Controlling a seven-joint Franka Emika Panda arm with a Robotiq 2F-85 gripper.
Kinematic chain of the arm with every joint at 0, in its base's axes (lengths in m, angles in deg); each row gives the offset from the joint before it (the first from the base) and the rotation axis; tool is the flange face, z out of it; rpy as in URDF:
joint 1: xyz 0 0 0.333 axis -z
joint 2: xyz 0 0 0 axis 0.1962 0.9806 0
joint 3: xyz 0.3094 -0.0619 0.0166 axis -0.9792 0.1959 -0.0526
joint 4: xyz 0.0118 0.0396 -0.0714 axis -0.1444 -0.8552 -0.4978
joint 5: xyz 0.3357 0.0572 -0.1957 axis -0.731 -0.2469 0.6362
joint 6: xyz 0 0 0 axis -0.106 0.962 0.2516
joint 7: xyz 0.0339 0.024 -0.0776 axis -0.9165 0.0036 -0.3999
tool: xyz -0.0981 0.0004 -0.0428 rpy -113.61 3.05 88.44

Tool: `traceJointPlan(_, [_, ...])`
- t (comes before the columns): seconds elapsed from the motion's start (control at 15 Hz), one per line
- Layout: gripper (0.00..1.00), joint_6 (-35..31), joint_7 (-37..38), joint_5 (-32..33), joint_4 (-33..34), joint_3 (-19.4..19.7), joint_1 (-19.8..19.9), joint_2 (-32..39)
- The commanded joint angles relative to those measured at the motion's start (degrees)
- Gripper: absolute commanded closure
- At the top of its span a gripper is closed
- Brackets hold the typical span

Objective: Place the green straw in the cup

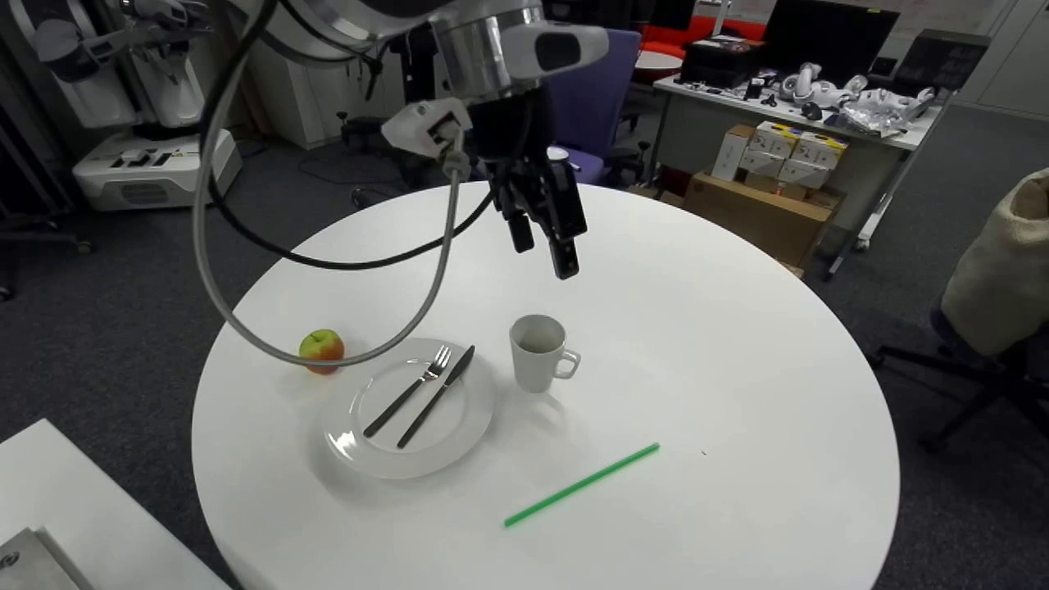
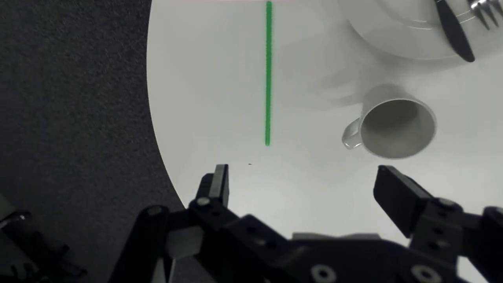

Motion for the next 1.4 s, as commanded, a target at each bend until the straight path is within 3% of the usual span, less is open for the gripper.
traceJointPlan(0.0, [0.00, 1.16, -4.24, -4.43, 6.28, 1.50, -0.40, 7.57])
traceJointPlan(0.07, [0.00, -0.76, -7.99, -7.77, 6.56, 1.51, -0.08, 8.83])
traceJointPlan(0.13, [0.00, -0.41, -3.11, -3.96, 3.48, 1.98, -1.09, 6.17])
traceJointPlan(0.93, [0.00, -1.91, -3.92, -4.65, 3.52, 2.76, -1.02, 9.02])
traceJointPlan(1.33, [0.00, -7.63, -10.90, -12.10, 3.45, 4.50, 1.90, 13.61])
